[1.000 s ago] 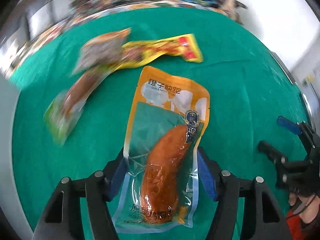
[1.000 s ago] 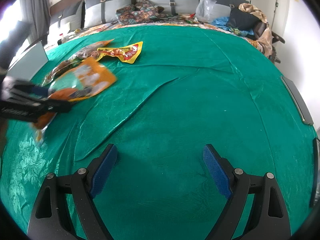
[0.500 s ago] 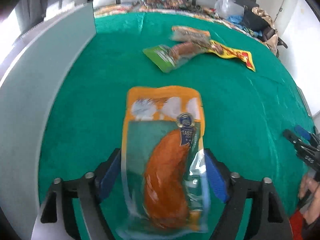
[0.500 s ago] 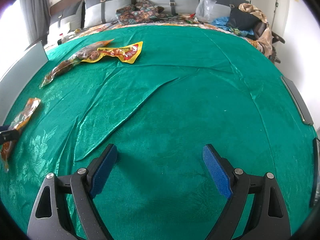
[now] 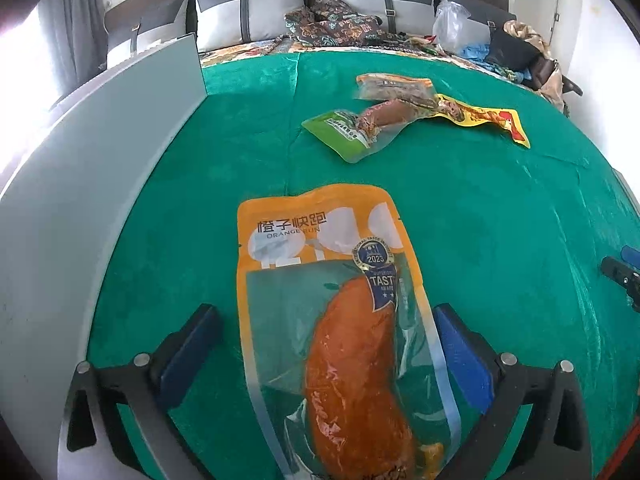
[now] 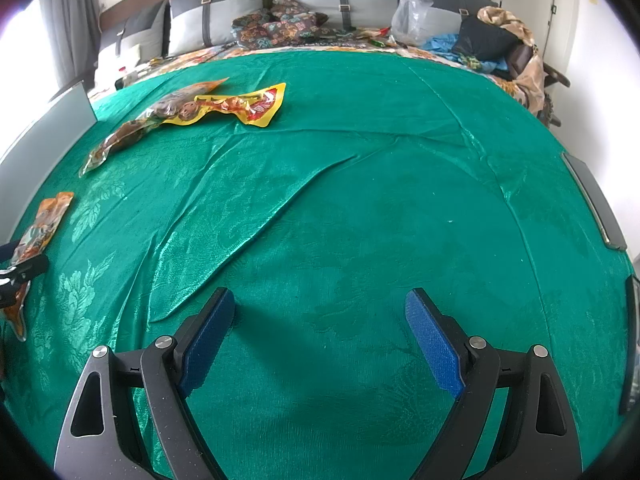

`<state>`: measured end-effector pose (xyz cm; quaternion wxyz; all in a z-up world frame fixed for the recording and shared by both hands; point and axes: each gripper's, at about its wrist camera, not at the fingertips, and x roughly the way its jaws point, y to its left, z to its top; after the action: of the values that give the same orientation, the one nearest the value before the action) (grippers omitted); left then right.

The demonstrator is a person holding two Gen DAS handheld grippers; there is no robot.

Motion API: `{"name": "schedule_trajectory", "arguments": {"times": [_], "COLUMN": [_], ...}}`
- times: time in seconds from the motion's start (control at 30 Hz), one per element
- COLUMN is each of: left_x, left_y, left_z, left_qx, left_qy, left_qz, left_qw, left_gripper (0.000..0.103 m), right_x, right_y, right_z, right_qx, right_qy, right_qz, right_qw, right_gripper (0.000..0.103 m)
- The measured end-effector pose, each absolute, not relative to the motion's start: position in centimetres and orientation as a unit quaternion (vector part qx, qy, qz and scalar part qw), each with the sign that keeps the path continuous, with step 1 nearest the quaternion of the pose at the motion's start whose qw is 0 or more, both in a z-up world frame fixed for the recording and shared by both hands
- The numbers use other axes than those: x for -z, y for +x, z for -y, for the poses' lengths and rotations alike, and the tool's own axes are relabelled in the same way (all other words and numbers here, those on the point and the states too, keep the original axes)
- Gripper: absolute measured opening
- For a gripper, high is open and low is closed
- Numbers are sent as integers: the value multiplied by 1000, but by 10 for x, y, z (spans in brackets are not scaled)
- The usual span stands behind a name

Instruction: Organize snacks

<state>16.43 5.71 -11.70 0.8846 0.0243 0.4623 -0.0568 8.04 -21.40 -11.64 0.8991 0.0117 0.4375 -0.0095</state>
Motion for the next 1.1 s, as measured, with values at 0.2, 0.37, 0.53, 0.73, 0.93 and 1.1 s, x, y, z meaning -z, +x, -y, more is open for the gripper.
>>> {"name": "schedule_trajectory", "arguments": {"times": [0.2,0.37,0.53,0.73,0.93,1.1], "left_x": [117,117,115,115,116,116], "left_y": [165,165,169,170,169,169], "left_z": [-57,-57,-61,-74,-73,-73], "left_qx": [57,56,66,61,57,57], "left_qy": [24,25,30,25,25,25], "left_qz": [-462,-463,-476,-469,-464,-464], "left_qw": [885,884,876,881,884,884], "left_gripper": [103,103,103,103,103,103], "right_x": [116,116,116,116,116,116], "right_y": [81,81,81,81,80,80], "right_z": [214,214,214,214,214,214], "right_qx": [10,10,9,10,10,10], "right_qy": [12,12,12,12,12,12], "right_qz": [-437,-437,-437,-437,-437,-437], "right_qw": [899,899,899,899,899,899], "right_gripper": [90,90,90,90,90,90]}}
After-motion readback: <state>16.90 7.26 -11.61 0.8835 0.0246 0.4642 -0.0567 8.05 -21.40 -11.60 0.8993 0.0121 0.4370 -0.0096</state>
